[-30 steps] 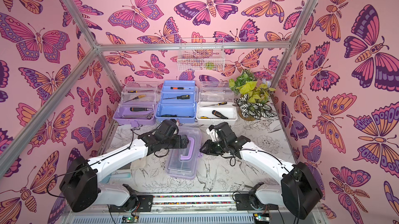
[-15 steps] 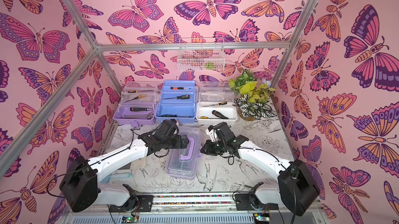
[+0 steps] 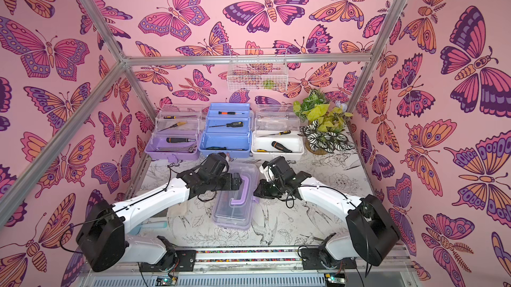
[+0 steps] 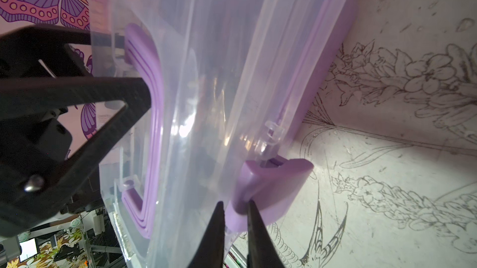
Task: Close toolboxes
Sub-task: Fasten the toolbox latch on the toolbox.
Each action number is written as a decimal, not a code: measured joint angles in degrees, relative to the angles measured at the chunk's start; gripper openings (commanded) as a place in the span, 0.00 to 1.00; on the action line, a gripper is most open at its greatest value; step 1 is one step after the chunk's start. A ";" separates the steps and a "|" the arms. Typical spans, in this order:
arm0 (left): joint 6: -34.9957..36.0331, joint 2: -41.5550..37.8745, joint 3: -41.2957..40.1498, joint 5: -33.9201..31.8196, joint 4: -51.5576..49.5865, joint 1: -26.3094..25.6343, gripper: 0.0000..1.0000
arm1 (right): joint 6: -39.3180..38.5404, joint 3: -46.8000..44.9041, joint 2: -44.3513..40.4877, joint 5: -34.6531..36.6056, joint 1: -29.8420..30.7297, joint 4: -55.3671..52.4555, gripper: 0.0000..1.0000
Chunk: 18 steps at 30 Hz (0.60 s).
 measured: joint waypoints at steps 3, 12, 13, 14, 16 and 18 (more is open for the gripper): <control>-0.07 -0.33 -0.57 0.02 0.81 -0.11 0.99 | 0.37 0.00 0.33 0.42 0.39 0.26 0.19; -0.15 -1.11 -1.90 -0.46 2.51 -0.24 0.98 | 0.92 -1.88 -0.48 1.68 1.11 3.13 0.25; -0.15 -1.11 -1.92 -0.46 2.51 -0.24 0.98 | 1.05 -2.49 -0.68 1.84 1.18 3.39 0.27; -0.15 -1.11 -1.92 -0.46 2.54 -0.24 0.97 | 1.22 -3.30 -0.68 1.97 1.38 3.74 0.29; -0.17 -1.11 -1.95 -0.48 2.54 -0.22 0.97 | 1.66 -4.35 -1.01 1.60 1.53 4.66 0.30; -0.22 -1.11 -1.95 -0.44 2.56 -0.20 0.97 | 2.29 -4.98 -1.09 1.31 1.53 5.79 0.29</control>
